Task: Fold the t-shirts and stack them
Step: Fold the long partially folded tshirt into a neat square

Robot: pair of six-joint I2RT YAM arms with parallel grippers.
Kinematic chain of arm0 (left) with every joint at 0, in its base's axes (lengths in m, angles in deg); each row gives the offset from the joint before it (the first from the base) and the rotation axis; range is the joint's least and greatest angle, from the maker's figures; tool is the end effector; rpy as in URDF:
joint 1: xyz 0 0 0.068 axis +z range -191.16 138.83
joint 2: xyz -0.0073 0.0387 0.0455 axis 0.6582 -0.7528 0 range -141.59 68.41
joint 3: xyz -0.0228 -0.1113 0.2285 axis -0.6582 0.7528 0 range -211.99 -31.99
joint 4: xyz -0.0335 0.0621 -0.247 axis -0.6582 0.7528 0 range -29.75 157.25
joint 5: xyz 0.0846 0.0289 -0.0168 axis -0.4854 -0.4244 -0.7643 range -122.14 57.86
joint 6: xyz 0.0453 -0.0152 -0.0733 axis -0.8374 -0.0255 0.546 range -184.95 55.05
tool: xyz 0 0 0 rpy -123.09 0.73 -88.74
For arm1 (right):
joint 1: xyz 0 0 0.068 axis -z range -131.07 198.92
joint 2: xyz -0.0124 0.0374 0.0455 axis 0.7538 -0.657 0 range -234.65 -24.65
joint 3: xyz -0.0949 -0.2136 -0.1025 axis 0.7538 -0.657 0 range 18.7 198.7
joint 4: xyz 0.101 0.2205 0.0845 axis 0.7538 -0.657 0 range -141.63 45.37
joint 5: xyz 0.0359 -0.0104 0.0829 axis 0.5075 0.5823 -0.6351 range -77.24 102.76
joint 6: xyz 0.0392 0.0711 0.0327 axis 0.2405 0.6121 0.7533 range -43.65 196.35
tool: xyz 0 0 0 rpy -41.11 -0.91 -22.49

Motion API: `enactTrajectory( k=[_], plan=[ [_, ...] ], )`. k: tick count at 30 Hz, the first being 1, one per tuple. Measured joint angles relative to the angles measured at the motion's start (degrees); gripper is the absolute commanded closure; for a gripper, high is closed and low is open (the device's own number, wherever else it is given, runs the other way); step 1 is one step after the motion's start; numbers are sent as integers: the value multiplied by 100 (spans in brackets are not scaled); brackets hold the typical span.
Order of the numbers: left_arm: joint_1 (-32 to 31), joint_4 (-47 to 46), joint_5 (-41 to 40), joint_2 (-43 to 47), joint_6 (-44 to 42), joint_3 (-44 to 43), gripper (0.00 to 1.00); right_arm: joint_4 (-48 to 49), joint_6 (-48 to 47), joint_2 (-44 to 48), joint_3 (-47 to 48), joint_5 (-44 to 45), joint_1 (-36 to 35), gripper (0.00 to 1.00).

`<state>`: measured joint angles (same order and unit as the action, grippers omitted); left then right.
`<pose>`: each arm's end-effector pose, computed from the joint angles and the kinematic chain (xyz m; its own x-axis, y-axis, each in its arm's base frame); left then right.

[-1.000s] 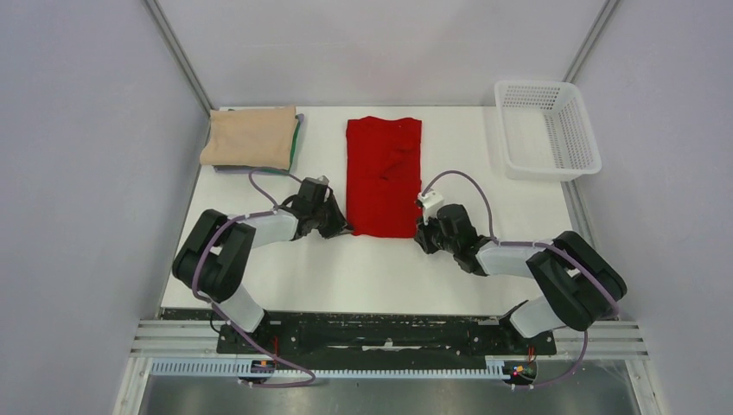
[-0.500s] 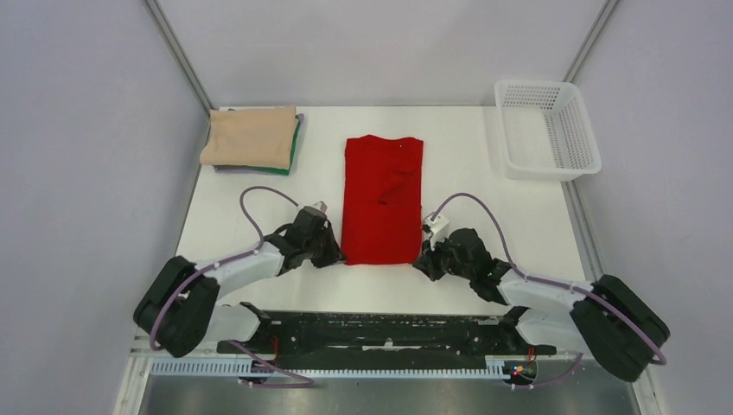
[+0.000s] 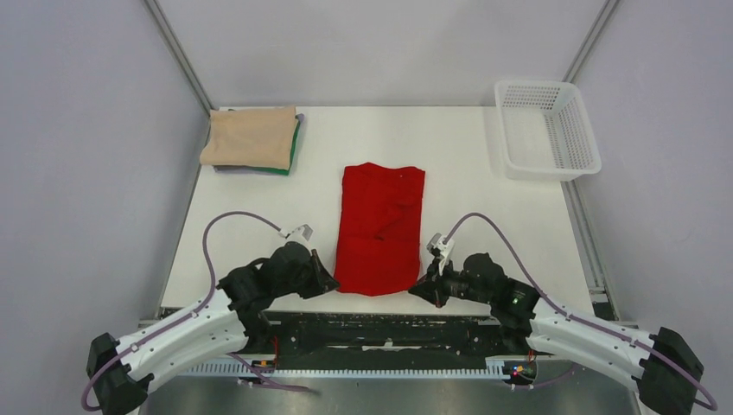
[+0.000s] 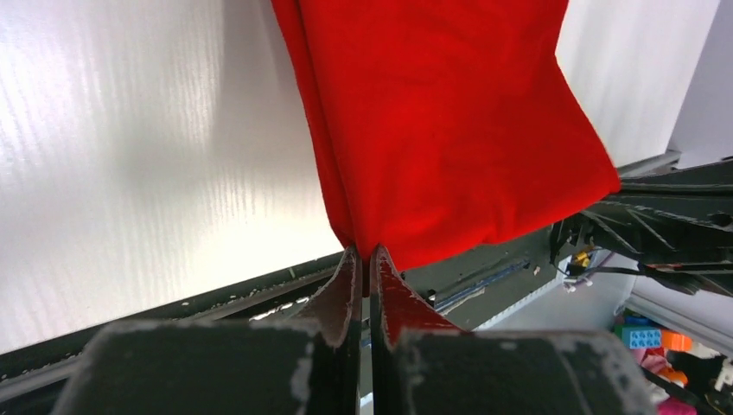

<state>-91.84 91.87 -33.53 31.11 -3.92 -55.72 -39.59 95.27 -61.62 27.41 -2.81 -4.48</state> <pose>0.1148 -0.1371 0.1568 -0.8849 -0.3000 -0.3563 -0.0240 0.7933 -0.6083 0.1027 0.1732 0.1417 -0.5209 -0.1775 -0.8349 -0.7944 0.4587 0.3981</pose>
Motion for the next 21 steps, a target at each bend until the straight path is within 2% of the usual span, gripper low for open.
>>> enactTrajectory(
  k=[5, 13, 18, 21],
  plan=[
    [-9, 175, -345, -175, 15, -356, 98, -363, -55, -114, 485, 852, 0, 100],
    [2, 170, -1397, -1191, -149, -1572, 98, -621, -501, -741, 1569, 2472, 138, 100],
    [284, -101, -1788, -1790, -564, -2212, 98, -603, -756, -1152, 1980, 2627, 678, 100],
    [597, -361, -1784, -2199, -787, -2516, 98, -448, -922, -1443, 2151, 2321, 1252, 100]
  ],
)
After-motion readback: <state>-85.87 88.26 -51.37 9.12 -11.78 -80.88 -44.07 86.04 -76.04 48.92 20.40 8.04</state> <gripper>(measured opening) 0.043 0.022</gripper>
